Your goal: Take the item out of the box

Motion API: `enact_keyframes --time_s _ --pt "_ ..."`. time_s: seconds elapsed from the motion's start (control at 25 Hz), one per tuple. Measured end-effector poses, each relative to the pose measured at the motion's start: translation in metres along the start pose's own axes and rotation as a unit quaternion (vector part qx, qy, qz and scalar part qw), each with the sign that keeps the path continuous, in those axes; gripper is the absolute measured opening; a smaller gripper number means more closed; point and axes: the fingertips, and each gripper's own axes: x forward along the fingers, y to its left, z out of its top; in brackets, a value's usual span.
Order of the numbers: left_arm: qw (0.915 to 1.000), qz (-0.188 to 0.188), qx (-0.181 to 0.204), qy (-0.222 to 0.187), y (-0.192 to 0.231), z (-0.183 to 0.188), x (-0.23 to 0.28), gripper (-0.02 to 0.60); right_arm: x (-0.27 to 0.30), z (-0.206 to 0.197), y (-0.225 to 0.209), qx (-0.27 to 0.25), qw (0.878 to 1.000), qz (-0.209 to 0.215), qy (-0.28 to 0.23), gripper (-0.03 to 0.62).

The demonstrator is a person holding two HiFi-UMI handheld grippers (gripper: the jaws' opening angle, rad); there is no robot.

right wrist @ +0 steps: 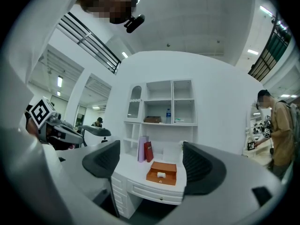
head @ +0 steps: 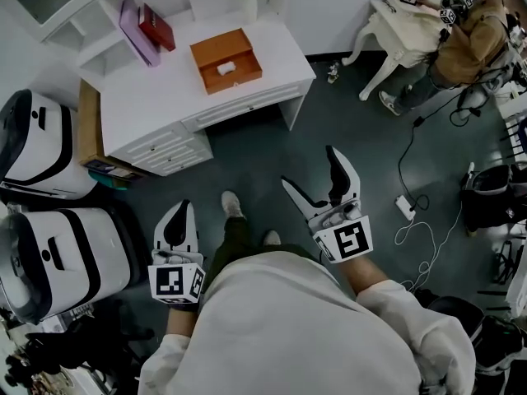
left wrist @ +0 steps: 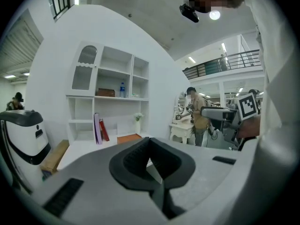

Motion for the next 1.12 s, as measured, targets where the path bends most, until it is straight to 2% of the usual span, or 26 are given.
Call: enact_keyframes --time_s 0.24,0.44,0.76,1.12 --pt "0.9998 -0.015 -0.011 0.004 0.025 -0.011 0.041 0.008 0.036 -0.013 -0.005 -0.005 1.000 -0.006 0.009 0.400" --pt "0.9992 -0.038 -0.012 0.000 0.050 0.001 0.094 0.008 0.079 -0.020 -0.021 -0.011 1.000 -0.016 0.020 0.400" --pt "0.9987 -0.048 -0.017 0.006 0.119 0.012 0.174 0.008 0.172 -0.040 -0.049 -0.015 0.999 -0.033 0.039 0.399" --pt "0.9970 -0.075 -0.018 0.011 0.183 0.029 0.237 0.008 0.272 -0.054 -0.065 -0.024 0.996 -0.050 0.067 0.399"
